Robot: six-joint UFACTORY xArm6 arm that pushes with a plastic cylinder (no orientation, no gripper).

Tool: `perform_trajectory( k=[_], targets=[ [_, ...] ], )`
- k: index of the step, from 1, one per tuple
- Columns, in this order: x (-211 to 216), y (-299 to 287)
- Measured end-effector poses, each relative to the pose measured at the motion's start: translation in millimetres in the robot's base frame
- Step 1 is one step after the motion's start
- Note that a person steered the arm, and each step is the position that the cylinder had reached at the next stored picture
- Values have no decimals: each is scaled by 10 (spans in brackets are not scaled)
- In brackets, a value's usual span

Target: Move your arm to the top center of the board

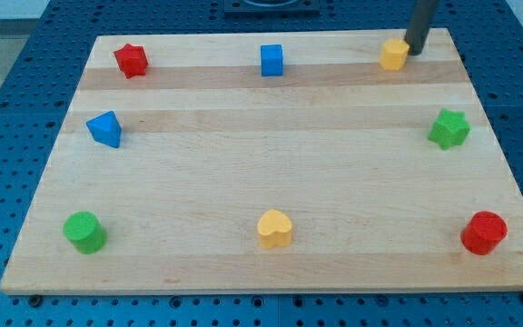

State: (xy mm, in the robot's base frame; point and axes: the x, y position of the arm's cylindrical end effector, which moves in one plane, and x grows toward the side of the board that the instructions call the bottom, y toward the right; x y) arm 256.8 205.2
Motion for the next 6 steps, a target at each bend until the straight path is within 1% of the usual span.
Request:
perform_trajectory(
  k=[3,4,5,6],
  targets=[
    [881,-1313],
    [1013,-1447],
    [678,-869],
    [525,-159]
  ],
)
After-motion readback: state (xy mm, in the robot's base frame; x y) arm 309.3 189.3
